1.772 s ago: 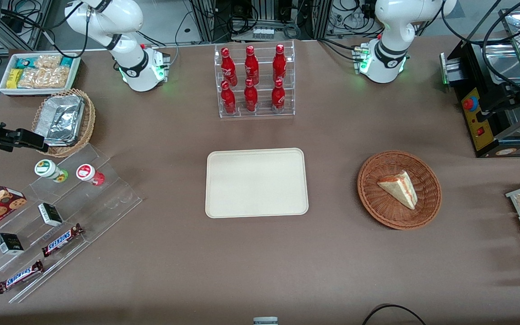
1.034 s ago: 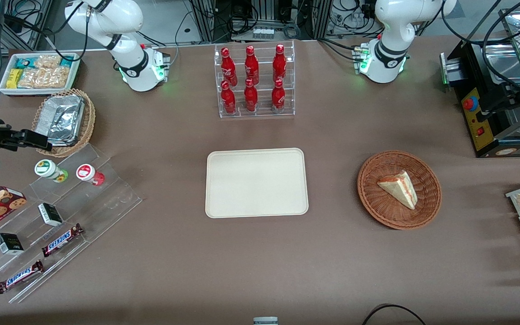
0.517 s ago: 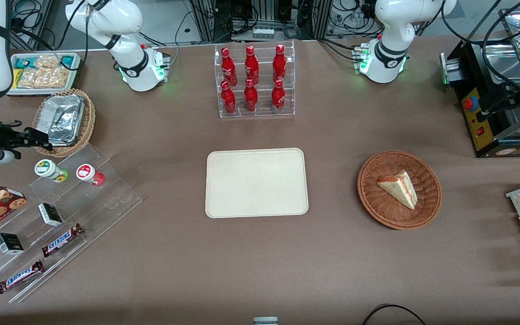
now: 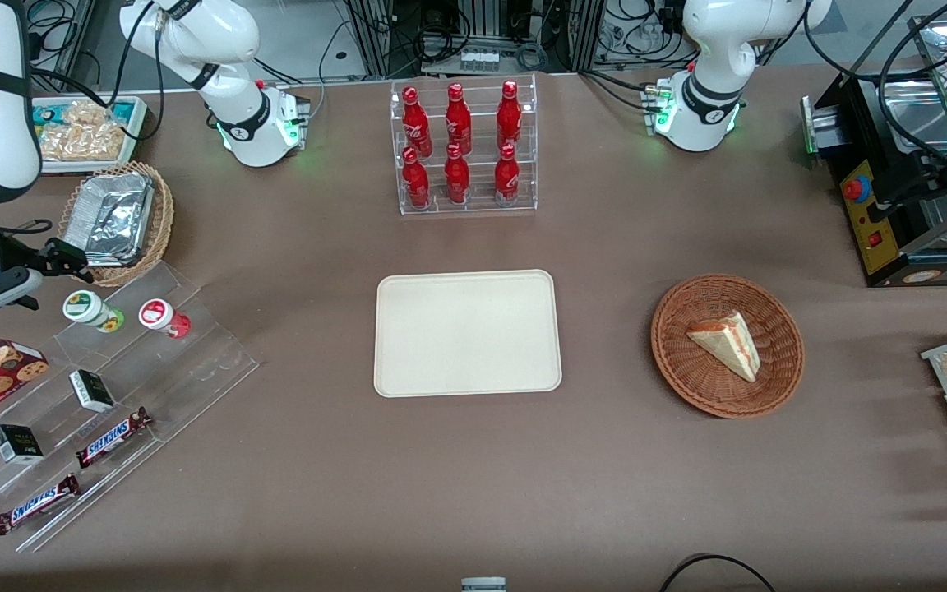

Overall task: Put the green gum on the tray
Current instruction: 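Move the right gripper down to the green-lidded gum jar on the acrylic stand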

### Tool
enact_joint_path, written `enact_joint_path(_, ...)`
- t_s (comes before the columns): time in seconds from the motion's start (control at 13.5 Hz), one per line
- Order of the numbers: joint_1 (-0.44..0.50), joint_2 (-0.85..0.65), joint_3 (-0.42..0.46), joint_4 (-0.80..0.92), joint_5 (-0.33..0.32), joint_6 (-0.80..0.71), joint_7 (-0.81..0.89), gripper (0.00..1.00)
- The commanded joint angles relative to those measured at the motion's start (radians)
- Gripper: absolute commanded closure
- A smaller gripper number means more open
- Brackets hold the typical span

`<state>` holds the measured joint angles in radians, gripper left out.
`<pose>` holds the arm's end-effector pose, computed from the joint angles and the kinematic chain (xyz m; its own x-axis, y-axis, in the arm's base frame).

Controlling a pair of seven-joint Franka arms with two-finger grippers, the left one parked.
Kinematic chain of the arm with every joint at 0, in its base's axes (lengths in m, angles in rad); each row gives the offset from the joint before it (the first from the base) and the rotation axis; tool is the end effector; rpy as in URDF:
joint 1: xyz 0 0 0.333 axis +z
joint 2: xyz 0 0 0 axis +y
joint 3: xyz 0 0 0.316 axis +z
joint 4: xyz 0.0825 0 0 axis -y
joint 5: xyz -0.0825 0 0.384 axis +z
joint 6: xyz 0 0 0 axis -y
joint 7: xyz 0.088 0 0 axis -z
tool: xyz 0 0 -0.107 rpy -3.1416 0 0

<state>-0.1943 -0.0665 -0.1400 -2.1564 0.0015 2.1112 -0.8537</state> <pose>0.4966 -0.1732 0.4295 0.8681 0.4958 0.0215 0.4958 -0.8684 0.0086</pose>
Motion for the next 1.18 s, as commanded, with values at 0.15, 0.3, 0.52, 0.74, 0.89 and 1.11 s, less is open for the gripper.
enact_joint_path(0.15, -0.01, -0.01, 0.0, -0.095, 0.003, 0.15, -0.07, 0.0)
enact_joint_path(0.3, -0.008, -0.007, 0.0, -0.125, 0.002, 0.219, -0.073, 0.0)
enact_joint_path(0.52, -0.007, 0.008, 0.0, -0.128, 0.002, 0.228, -0.079, 0.0)
enact_joint_path(0.74, -0.008, 0.023, 0.0, -0.128, 0.002, 0.234, -0.081, 0.0)
enact_joint_path(0.89, -0.008, 0.027, 0.0, -0.128, 0.002, 0.237, -0.081, 0.0)
enact_joint_path(1.11, -0.004, 0.033, 0.0, -0.125, 0.002, 0.242, -0.081, 0.1)
